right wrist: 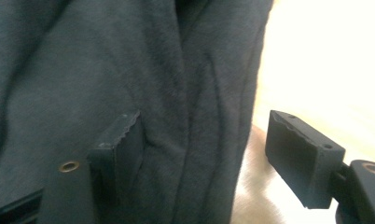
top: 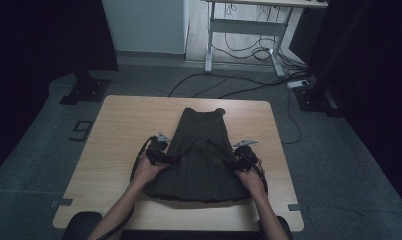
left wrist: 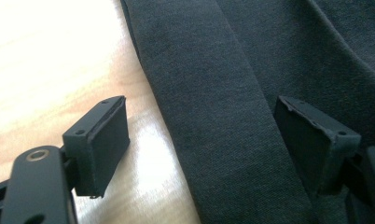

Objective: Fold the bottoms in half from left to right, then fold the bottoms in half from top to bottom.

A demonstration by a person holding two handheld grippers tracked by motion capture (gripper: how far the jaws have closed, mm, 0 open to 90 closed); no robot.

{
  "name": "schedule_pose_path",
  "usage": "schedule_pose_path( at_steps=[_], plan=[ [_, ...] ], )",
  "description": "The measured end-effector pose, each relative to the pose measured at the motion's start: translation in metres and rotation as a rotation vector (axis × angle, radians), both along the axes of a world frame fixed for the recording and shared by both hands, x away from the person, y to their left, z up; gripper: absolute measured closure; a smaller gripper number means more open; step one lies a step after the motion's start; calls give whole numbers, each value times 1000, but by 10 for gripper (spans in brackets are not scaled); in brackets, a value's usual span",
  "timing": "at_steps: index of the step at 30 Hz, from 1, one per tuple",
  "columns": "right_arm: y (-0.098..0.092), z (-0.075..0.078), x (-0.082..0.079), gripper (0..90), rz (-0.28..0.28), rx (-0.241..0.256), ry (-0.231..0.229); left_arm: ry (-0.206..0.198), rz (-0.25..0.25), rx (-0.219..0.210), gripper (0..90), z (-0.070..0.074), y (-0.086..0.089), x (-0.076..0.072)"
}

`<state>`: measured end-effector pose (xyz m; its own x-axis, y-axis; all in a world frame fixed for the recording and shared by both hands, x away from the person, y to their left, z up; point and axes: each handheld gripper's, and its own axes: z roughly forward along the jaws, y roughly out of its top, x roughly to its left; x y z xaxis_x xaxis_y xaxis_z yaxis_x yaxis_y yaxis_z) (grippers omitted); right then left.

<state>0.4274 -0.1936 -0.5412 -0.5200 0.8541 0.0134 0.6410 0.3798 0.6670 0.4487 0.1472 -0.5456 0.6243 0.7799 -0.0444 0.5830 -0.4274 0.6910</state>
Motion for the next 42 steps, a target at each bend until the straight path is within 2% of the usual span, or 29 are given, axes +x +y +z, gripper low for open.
schedule_pose_path(
  at_steps=[2,4,13,26,30,34,38,42],
  plan=[
    [0,-1,-5,284,12,18,12,-10,-3,13,192,1,1,-7],
    [1,-1,-13,284,40,14,11,-11,-7,22,192,1,2,-14],
    [12,1,-43,284,96,6,27,-15,-24,53,192,4,11,-48],
    [20,1,-88,282,161,-1,34,9,-62,9,192,1,26,-105],
    [20,1,-96,282,170,0,38,6,-77,1,192,0,28,-111],
    [19,2,-95,262,173,-2,44,17,-97,-1,192,3,28,-108],
    [17,8,-92,223,168,19,43,-17,-106,41,160,13,27,-103],
    [17,20,-86,206,175,50,20,-37,-93,15,159,25,30,-92]
  ],
)
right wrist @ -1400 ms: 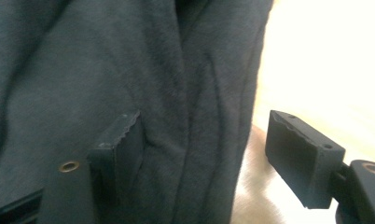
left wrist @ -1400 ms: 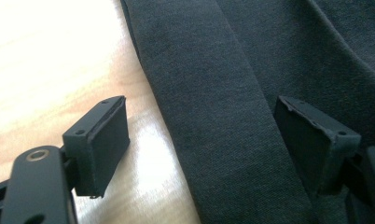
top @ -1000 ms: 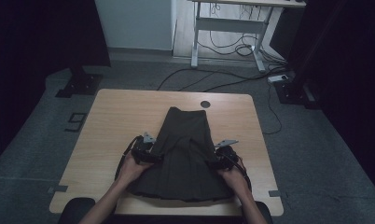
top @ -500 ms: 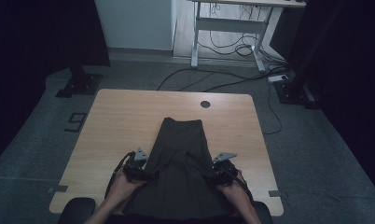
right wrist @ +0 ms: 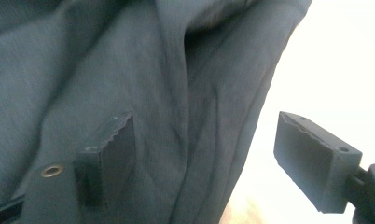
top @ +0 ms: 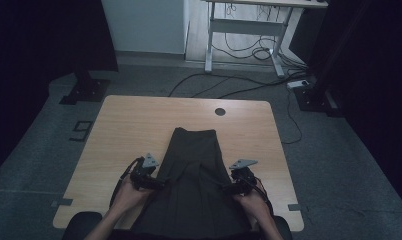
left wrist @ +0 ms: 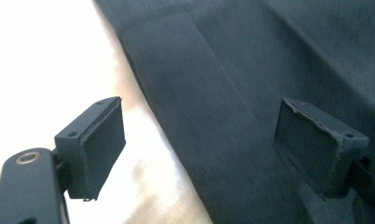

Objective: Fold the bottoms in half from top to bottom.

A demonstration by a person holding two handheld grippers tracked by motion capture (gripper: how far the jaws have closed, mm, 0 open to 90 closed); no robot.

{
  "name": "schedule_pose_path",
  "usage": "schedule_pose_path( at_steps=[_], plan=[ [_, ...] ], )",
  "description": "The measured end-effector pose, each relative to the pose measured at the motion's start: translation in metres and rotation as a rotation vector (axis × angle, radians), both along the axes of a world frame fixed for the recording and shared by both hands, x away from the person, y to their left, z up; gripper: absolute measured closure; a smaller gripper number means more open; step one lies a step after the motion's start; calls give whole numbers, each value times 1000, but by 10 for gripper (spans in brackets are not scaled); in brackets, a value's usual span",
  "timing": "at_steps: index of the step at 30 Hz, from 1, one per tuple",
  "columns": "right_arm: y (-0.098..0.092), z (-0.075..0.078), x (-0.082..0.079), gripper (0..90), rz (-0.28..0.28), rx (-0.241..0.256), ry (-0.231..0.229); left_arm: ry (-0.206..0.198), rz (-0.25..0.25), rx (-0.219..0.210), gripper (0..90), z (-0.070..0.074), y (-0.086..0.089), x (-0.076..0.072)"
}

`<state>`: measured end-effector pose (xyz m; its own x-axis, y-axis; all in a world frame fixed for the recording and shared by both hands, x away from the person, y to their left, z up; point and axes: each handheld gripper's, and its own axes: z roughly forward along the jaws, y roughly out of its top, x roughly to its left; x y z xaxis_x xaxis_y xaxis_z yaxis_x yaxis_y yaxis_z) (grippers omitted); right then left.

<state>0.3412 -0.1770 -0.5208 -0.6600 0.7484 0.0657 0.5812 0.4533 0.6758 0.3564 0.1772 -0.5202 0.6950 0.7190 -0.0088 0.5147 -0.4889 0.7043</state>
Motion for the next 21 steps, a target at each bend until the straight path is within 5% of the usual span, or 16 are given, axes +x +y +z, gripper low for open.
schedule_pose_path(
  at_steps=[7,13,21],
  plan=[
    [5,14,17,187,10,24,-19,-13,20,-29,165,17,1,23],
    [11,19,34,171,8,31,-16,18,8,-51,177,21,-3,46],
    [18,21,57,158,-11,30,-13,27,1,-19,174,20,-18,73]
  ],
)
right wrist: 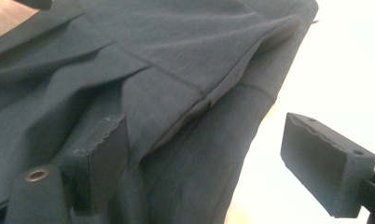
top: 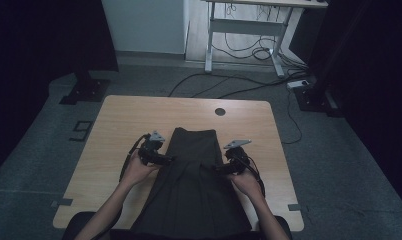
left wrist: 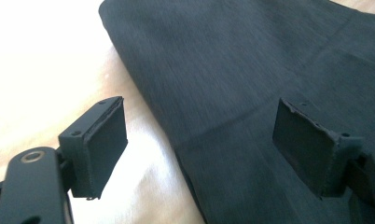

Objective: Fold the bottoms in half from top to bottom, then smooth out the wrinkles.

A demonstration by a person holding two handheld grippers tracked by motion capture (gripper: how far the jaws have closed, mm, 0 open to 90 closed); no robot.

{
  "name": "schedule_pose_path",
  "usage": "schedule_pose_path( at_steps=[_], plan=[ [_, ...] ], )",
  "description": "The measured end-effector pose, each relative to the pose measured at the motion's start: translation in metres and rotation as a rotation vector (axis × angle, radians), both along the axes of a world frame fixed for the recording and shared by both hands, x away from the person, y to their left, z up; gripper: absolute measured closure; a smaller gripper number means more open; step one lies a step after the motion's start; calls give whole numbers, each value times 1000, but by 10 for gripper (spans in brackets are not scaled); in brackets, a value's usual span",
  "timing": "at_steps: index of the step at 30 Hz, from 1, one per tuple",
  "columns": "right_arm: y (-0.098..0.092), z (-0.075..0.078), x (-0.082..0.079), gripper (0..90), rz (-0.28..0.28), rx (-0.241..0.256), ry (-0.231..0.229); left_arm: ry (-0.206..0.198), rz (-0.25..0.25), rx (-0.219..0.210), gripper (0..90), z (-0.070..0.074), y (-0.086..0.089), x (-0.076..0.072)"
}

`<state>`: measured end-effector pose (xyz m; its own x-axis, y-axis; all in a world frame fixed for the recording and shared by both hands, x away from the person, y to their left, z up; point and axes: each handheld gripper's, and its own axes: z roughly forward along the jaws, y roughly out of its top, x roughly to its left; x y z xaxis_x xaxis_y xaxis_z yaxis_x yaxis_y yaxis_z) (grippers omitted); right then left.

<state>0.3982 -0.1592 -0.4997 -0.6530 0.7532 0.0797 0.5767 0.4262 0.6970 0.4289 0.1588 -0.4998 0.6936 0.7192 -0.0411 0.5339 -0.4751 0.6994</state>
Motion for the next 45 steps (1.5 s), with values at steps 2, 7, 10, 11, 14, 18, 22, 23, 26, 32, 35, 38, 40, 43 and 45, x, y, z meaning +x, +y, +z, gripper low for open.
schedule_pose_path(
  at_steps=[2,7,10,11,14,18,22,23,26,32,35,38,40,43,45],
  plan=[
    [2,-1,7,155,-9,-1,0,-1,-1,8,174,0,-5,7],
    [8,-4,23,155,-27,-2,8,-2,1,27,174,-3,-15,20],
    [10,-7,33,155,-46,-3,12,-2,9,43,174,-5,-19,28],
    [11,-8,36,155,-50,1,14,0,16,47,174,-7,-21,32],
    [12,-10,45,155,-70,10,14,0,28,55,174,-9,-22,37],
    [16,-13,57,155,-86,11,17,11,57,53,190,-15,-20,46],
    [22,-19,68,155,-96,-1,23,34,84,34,194,-23,-16,53],
    [23,-21,70,156,-99,-5,24,40,89,27,194,-25,-15,54],
    [25,-27,77,158,-112,-18,25,55,100,23,181,-30,-13,57],
    [28,-37,86,176,-117,-58,26,72,94,42,145,-40,-12,62],
    [28,-41,87,229,-117,-45,35,63,89,35,147,-41,-12,63],
    [28,-41,86,307,-93,-31,25,61,78,29,175,-41,-12,62],
    [29,-40,86,388,-88,-31,30,59,50,15,284,-39,-13,61],
    [31,-37,84,536,-77,-25,57,65,31,-6,432,-39,-16,58],
    [32,-35,84,649,-68,-13,84,82,27,-16,512,-37,-17,59]
  ],
)
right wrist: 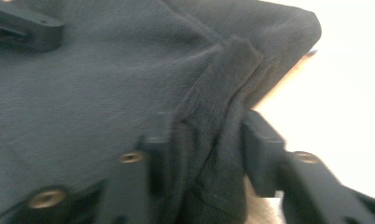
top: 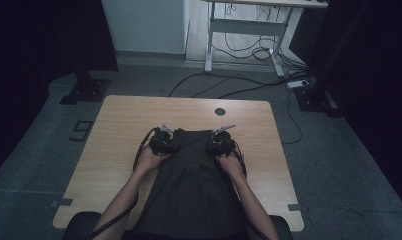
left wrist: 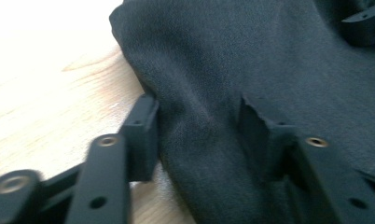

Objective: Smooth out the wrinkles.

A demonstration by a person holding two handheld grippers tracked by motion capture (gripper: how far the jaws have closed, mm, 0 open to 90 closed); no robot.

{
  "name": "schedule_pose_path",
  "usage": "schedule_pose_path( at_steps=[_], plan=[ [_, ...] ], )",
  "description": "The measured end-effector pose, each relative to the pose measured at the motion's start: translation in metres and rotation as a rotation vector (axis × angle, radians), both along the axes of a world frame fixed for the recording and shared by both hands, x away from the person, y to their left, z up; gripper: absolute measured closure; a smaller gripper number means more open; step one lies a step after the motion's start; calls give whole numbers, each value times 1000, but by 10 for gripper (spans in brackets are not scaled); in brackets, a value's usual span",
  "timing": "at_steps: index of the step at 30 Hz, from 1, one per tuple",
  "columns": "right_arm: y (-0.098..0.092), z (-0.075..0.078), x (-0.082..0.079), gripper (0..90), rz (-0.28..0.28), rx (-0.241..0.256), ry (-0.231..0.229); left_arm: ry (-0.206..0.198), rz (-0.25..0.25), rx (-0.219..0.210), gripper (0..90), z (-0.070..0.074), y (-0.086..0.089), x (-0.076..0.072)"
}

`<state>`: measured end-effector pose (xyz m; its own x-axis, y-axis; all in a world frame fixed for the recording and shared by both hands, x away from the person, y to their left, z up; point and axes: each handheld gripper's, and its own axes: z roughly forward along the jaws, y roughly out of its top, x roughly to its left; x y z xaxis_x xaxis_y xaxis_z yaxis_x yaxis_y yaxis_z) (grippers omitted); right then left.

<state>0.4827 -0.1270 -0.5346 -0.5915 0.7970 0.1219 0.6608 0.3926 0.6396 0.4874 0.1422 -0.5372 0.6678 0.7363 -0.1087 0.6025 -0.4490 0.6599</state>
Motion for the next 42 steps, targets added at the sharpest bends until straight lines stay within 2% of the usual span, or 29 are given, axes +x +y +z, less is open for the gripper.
schedule_pose_path(
  at_steps=[1,2,4,7,9,11,15,22,23,24,25,26,27,28,29,30,32,34,35,36,37,38,42],
  plan=[
    [0,1,0,710,2,14,16,18,-10,-19,599,0,0,1],
    [1,2,0,735,1,8,14,28,-17,-28,671,0,1,1],
    [2,3,-1,759,6,-8,8,17,-35,-26,786,1,0,0],
    [3,9,-3,780,9,-12,-13,-2,-50,-42,816,3,2,1],
    [1,14,-2,782,16,-2,-18,-14,-63,-73,818,8,5,4],
    [-1,20,-1,783,18,12,-33,-26,-70,-105,818,17,8,8],
    [-4,38,6,784,14,38,-71,-64,-74,-134,816,40,11,17],
    [-4,81,19,785,14,54,-165,-168,-71,-140,815,86,14,29],
    [-4,81,19,785,14,54,-165,-168,-71,-140,816,86,14,29],
    [-4,89,20,785,15,58,-181,-211,-74,-146,816,102,15,30],
    [-4,106,21,785,18,68,-219,-232,-75,-149,815,109,16,30],
    [-4,112,21,785,18,72,-236,-300,-73,-164,815,128,18,26],
    [-4,132,18,785,27,82,-296,-335,-79,-163,814,134,19,22],
    [-4,132,18,785,27,82,-296,-335,-79,-163,814,134,19,22],
    [-4,144,11,785,42,90,-335,-361,-88,-159,812,139,20,17],
    [-4,144,11,785,42,90,-335,-382,-94,-155,812,140,21,12],
    [-5,146,0,784,63,96,-354,-400,-111,-140,810,136,23,1],
    [-5,140,-10,784,92,92,-363,-411,-121,-122,807,126,25,-11],
    [-5,131,-21,784,108,87,-357,-410,-130,-118,807,116,27,-21],
    [-5,131,-21,784,108,87,-357,-410,-130,-118,807,116,27,-21],
    [-5,121,-30,783,120,89,-350,-405,-138,-114,807,108,29,-30],
    [-6,117,-35,783,126,94,-344,-405,-138,-114,807,108,29,-30],
    [-9,108,-48,783,133,112,-333,-404,-149,-103,811,99,32,-47]
  ],
)
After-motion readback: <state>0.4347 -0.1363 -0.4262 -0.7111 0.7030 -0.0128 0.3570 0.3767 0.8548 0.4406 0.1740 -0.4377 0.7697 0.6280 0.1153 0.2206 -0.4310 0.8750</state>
